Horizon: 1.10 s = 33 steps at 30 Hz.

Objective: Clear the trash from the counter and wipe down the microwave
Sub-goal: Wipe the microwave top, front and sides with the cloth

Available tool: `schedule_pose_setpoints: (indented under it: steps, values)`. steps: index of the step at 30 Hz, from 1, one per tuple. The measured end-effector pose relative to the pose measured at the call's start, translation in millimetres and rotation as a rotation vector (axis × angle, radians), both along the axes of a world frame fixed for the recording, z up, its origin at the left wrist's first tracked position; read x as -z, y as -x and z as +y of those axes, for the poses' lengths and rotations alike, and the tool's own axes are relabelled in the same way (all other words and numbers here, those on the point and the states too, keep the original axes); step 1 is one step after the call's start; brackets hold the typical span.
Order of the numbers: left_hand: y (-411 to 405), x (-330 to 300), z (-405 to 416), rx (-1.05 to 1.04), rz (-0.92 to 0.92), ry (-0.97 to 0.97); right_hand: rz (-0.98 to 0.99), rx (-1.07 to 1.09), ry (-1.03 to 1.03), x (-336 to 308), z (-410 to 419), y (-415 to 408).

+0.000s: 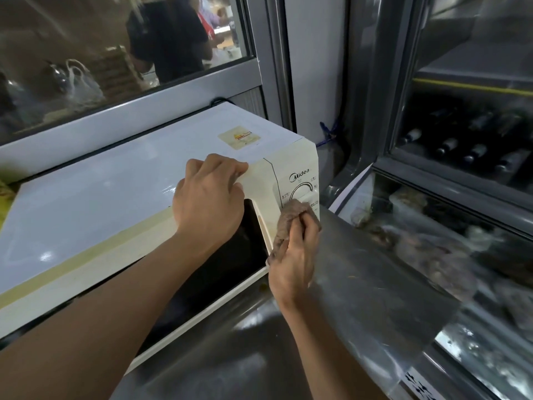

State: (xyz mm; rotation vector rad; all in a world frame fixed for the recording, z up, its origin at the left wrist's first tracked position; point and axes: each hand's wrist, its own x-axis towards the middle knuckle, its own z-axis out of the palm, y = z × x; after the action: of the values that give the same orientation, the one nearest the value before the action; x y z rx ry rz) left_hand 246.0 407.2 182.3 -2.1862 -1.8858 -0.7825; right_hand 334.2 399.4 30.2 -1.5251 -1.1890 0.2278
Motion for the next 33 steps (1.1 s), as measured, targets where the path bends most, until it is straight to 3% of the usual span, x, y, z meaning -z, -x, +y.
schedule_pose_setpoints:
  steps: [10,14,20,26,29,33]
  values:
    - [2,2,1,0.018,0.009,-0.021,0.223,0.117,-0.018,-18,25,-21]
    - [2,1,1,0.028,-0.002,-0.014,0.333,0.2,0.078,-25,35,-16]
    - [1,1,1,0.009,-0.008,-0.004,0.148,0.032,-0.001,-9,0,-5]
    - [2,2,0,0.013,0.014,-0.001,0.08,0.161,0.014,-19,29,-28]
    - [1,2,1,0.012,0.015,-0.003,0.087,0.15,0.079,-25,44,-44]
    - [1,2,2,0.0,0.009,-0.016,0.035,0.114,0.013,-18,18,-20]
